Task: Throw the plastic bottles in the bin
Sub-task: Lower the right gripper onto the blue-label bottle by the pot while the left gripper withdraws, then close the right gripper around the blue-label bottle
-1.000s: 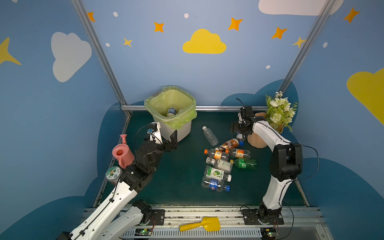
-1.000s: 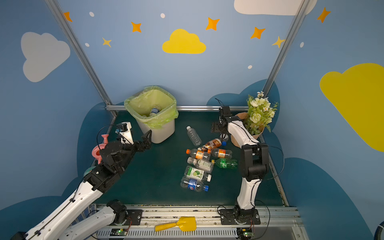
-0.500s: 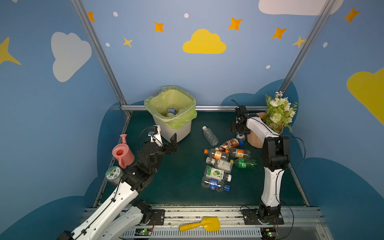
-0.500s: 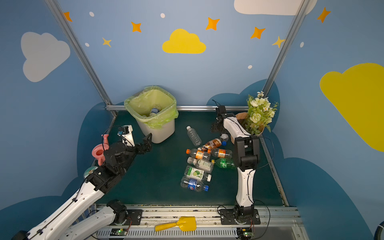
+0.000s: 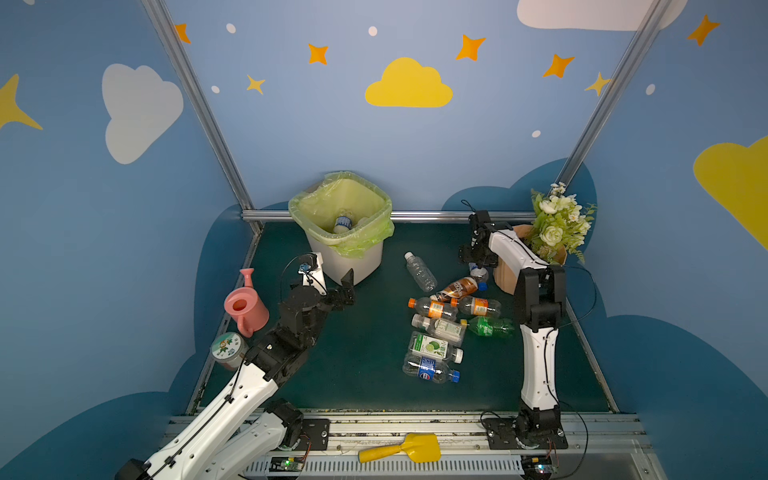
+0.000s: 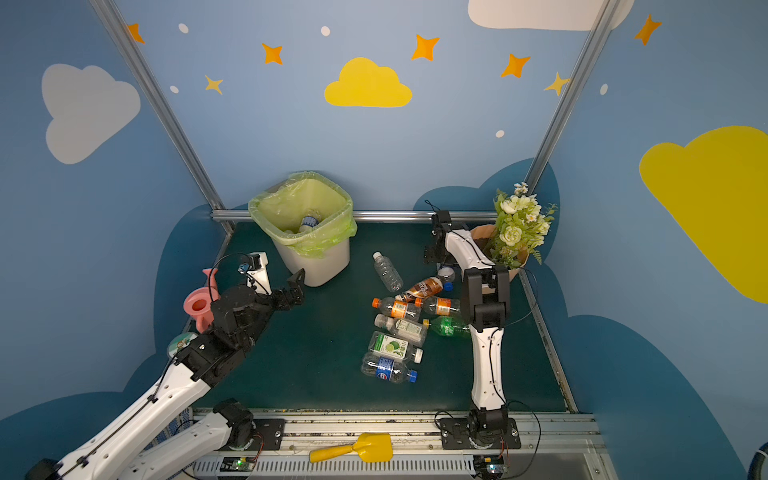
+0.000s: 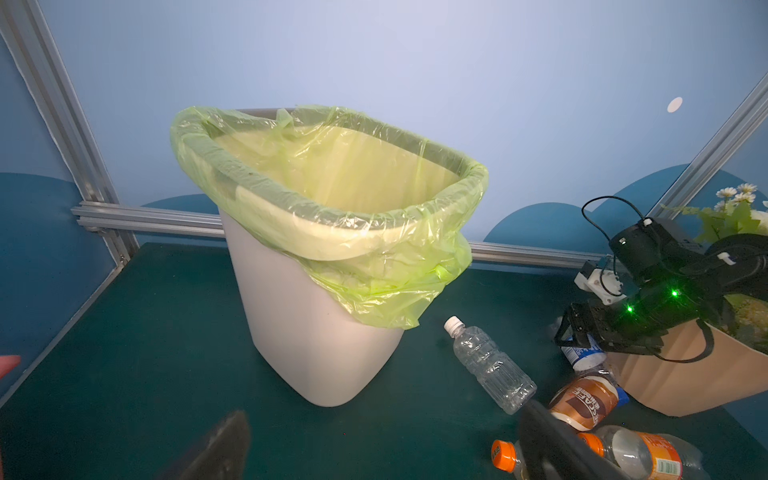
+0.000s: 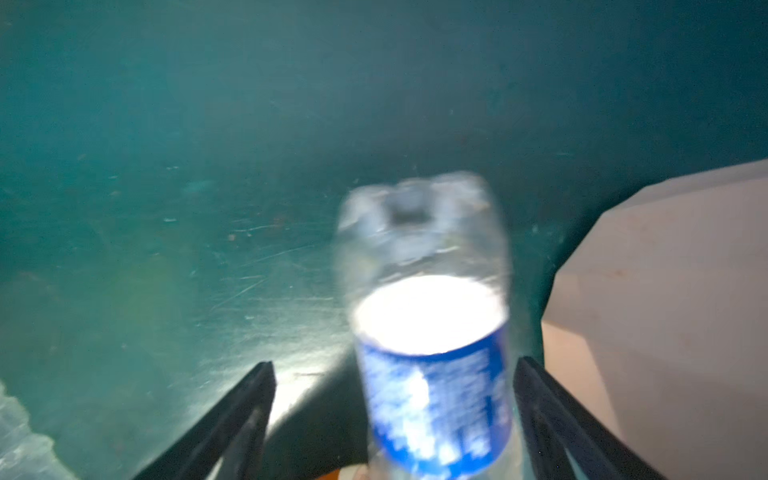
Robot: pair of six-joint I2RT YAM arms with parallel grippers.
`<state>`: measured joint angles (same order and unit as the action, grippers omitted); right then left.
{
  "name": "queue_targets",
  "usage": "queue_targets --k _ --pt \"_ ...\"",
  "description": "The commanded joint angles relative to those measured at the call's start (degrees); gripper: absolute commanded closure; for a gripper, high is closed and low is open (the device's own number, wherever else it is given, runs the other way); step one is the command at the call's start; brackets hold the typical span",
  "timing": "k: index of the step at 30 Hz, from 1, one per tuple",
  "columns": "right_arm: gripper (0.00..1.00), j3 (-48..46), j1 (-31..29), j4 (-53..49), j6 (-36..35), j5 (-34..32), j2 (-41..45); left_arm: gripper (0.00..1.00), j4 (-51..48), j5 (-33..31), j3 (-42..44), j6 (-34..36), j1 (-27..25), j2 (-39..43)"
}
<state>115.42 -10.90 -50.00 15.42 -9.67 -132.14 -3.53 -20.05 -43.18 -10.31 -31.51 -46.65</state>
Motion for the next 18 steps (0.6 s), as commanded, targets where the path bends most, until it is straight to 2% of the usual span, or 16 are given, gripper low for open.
queue_targets --k 1,6,14,18 --pt "0.14 2.26 0.52 -2.85 -0.33 3.05 -1.09 0.00 0.85 -0.67 0.10 1.01 0.30 0.30" --pt "0.17 6.60 0.46 -5.59 -2.02 5.08 -4.41 0.00 1.05 -0.52 0.32 0.29 0.57 -0.28" --pt "0.36 11.53 0.35 -8.60 -5.84 5.73 -8.06 0.00 0.23 -0.91 0.13 0.22 0.74 0.07" --pt "0.42 11.62 0.35 -8.53 -7.90 5.57 -8.48 0.00 0.06 -0.97 0.26 -0.07 0.92 0.51"
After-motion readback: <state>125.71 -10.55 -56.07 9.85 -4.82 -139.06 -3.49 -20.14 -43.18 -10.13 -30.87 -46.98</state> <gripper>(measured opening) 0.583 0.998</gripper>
